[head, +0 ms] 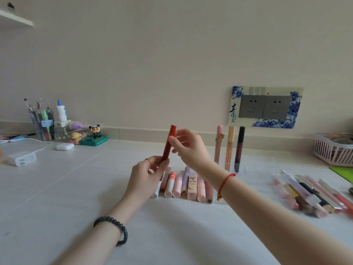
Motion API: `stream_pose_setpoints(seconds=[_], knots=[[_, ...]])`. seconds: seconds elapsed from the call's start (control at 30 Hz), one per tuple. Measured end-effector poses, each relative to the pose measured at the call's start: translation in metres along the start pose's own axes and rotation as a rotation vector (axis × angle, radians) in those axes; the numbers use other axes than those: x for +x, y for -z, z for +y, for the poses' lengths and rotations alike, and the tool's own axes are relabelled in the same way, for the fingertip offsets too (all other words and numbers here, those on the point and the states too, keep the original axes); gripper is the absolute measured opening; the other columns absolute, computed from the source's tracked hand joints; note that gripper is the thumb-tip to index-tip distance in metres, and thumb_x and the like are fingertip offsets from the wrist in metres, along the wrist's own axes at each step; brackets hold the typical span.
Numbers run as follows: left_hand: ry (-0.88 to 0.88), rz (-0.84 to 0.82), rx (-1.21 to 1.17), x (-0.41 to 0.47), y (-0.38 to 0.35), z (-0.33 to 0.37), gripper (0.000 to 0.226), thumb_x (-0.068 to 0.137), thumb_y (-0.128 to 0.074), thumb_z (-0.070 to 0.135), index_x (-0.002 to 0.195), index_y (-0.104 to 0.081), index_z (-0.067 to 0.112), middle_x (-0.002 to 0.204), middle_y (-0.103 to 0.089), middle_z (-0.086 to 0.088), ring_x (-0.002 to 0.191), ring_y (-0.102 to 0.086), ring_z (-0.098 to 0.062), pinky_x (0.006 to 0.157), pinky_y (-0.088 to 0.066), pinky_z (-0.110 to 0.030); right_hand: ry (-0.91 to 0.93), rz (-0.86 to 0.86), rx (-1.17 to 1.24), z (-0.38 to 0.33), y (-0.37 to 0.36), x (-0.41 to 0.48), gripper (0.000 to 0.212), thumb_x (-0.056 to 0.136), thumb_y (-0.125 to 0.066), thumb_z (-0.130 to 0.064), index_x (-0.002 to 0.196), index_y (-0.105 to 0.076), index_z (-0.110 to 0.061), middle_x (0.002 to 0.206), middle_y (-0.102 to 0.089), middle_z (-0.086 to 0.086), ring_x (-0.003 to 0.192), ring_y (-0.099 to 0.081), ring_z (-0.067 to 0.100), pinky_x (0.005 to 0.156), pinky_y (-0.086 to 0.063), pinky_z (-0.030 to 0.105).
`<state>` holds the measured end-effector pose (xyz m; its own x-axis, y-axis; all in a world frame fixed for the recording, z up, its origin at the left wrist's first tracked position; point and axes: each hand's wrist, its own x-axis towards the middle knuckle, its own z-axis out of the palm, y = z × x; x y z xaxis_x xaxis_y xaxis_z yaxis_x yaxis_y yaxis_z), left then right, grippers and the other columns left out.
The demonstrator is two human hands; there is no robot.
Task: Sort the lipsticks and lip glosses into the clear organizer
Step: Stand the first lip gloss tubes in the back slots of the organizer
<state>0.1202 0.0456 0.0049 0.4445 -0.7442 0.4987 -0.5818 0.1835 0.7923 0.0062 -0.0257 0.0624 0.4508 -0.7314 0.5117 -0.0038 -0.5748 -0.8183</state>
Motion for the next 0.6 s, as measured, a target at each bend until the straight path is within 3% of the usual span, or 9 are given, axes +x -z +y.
stream_pose_setpoints(seconds=[0.13, 0.2, 0.27, 0.33, 0.37, 0.43, 0.5, 0.6], knots=[[-0.017, -0.077, -0.117, -0.013, -0.019, 0.025, 0.015, 0.082, -0.059, 0.041, 0.071, -0.066, 0.035, 0.063, -0.068, 0.01, 0.056, -0.059, -0.004, 0.05, -0.046, -0.016, 0.025, -0.119, -0.091, -0.006, 0.032, -0.026, 0.021, 0.08, -0.064, -0.016, 0.1, -0.056, -0.016, 0.083, -0.065, -0.006, 0.076, -0.064, 0.005, 0.071, -0.053, 0.015], [-0.028, -0.16, -0.125, -0.018, -0.03, 0.032, 0.011, 0.083, -0.059, 0.041, 0.074, -0.066, 0.038, 0.063, -0.067, 0.016, 0.06, -0.059, 0.001, 0.051, -0.045, -0.011, 0.039, -0.089, -0.107, -0.01, 0.051, -0.035, 0.022, 0.08, -0.065, -0.015, 0.101, -0.058, -0.014, 0.084, -0.066, -0.005, 0.078, -0.065, 0.006, 0.073, -0.054, 0.016], [-0.075, -0.236, -0.079, -0.023, -0.039, 0.035, 0.006, 0.082, -0.059, 0.041, 0.08, -0.064, 0.044, 0.073, -0.066, 0.031, 0.076, -0.059, 0.013, 0.064, -0.042, -0.004, 0.04, -0.027, -0.068, -0.013, 0.075, -0.042, 0.019, 0.08, -0.065, -0.012, 0.098, -0.059, -0.014, 0.085, -0.067, -0.001, 0.078, -0.067, 0.011, 0.07, -0.056, 0.019], [-0.16, -0.293, 0.033, -0.029, -0.047, 0.033, 0.011, 0.081, -0.061, 0.039, 0.089, -0.063, 0.046, 0.086, -0.062, 0.038, 0.094, -0.048, 0.025, 0.088, -0.034, -0.007, 0.022, 0.046, -0.001, -0.016, 0.103, -0.046, 0.018, 0.08, -0.065, -0.01, 0.097, -0.059, -0.012, 0.085, -0.068, 0.005, 0.077, -0.068, 0.015, 0.066, -0.057, 0.022], [-0.206, -0.322, 0.101, -0.032, -0.051, 0.031, 0.017, 0.082, -0.062, 0.037, 0.097, -0.063, 0.044, 0.095, -0.063, 0.033, 0.104, -0.043, 0.025, 0.097, -0.024, -0.006, 0.014, 0.083, 0.023, -0.017, 0.117, -0.047, 0.018, 0.08, -0.065, -0.009, 0.096, -0.059, -0.012, 0.084, -0.069, 0.006, 0.075, -0.069, 0.014, 0.064, -0.057, 0.022], [-0.287, -0.373, 0.216, -0.035, -0.058, 0.026, 0.027, 0.084, -0.061, 0.034, 0.11, -0.062, 0.038, 0.111, -0.061, 0.021, 0.124, -0.032, 0.014, 0.097, -0.004, 0.003, 0.004, 0.157, 0.037, -0.016, 0.143, -0.05, 0.016, 0.08, -0.064, -0.008, 0.093, -0.059, -0.015, 0.082, -0.069, 0.003, 0.072, -0.07, 0.011, 0.062, -0.057, 0.022], [-0.337, -0.414, 0.229, -0.035, -0.061, 0.021, 0.029, 0.084, -0.062, 0.031, 0.113, -0.062, 0.033, 0.112, -0.061, 0.017, 0.126, -0.028, 0.014, 0.109, -0.01, -0.008, 0.003, 0.229, 0.02, -0.011, 0.164, -0.051, 0.016, 0.081, -0.063, -0.008, 0.091, -0.059, -0.019, 0.081, -0.069, 0.003, 0.071, -0.07, 0.01, 0.061, -0.057, 0.021], [-0.379, -0.441, 0.223, -0.034, -0.062, 0.017, 0.027, 0.084, -0.063, 0.029, 0.11, -0.062, 0.036, 0.105, -0.066, 0.008, 0.108, -0.03, 0.031, 0.115, -0.024, -0.032, -0.01, 0.318, -0.038, 0.0, 0.188, -0.049, 0.018, 0.081, -0.062, -0.008, 0.098, -0.058, -0.013, 0.082, -0.068, 0.004, 0.071, -0.069, 0.009, 0.059, -0.057, 0.02]])
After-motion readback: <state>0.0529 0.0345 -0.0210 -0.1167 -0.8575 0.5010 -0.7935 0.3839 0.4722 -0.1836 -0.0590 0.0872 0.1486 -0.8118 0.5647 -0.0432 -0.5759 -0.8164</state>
